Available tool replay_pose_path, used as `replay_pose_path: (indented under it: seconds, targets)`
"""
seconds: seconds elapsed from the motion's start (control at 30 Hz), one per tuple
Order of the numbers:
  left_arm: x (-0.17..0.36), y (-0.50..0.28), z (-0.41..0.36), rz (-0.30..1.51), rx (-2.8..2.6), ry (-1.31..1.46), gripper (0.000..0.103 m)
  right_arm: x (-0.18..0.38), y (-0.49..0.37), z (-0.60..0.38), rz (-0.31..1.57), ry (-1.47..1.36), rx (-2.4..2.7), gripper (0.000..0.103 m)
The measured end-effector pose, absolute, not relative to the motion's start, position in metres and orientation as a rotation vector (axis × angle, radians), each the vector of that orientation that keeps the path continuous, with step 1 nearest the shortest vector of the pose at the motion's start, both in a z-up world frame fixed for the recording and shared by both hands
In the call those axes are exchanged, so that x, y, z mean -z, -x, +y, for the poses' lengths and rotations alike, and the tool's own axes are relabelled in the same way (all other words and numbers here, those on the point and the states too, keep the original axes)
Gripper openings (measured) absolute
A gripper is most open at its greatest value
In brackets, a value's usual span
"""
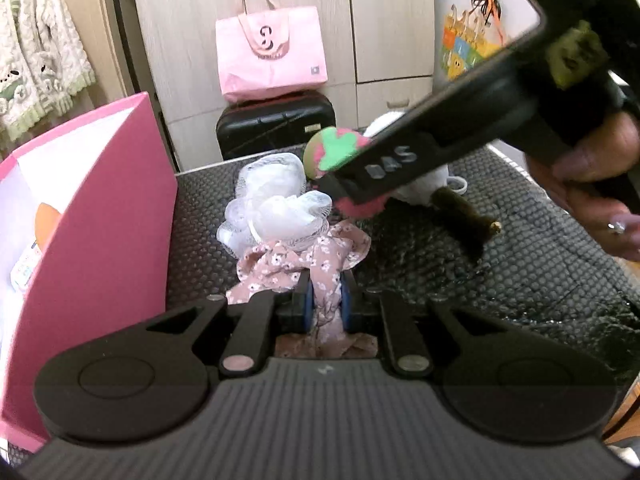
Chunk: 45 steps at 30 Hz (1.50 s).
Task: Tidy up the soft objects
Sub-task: 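Grasp the pink strawberry plush with the right tool while the left tool grasps the pink floral cloth, then lift the strawberry plush with the right tool while the left tool lifts the floral cloth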
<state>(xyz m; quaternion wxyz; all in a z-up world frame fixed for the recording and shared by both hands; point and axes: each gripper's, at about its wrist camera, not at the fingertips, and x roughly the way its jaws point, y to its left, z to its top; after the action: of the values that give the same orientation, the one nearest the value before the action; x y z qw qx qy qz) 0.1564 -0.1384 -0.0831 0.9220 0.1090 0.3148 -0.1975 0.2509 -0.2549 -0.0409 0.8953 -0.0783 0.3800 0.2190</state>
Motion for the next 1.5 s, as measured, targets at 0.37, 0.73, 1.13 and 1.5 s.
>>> replay_pose_path:
  seconds: [0.37,0.73,1.13,1.5]
  targets:
    - [0.075,-0.146,-0.118,0.647,0.471,-0.144,0.013,0.039,-0.212,-0.281,0.758,0.071,-0.398,0.052]
    - [0.072,-0.131,-0.107,0.659,0.487,-0.110,0.013,0.053,-0.175,-0.300,0.776,-0.021,-0.363,0.052]
    - [0.078,-0.114,-0.112,0.641,0.500,-0.153,0.044,0.074,-0.144,-0.295,0.808,-0.080,-0.371,0.052]
    - [0.088,-0.124,-0.122,0.632,0.490,-0.232,0.078,0.076,-0.140,-0.297,0.806,-0.036,-0.366,0.052]
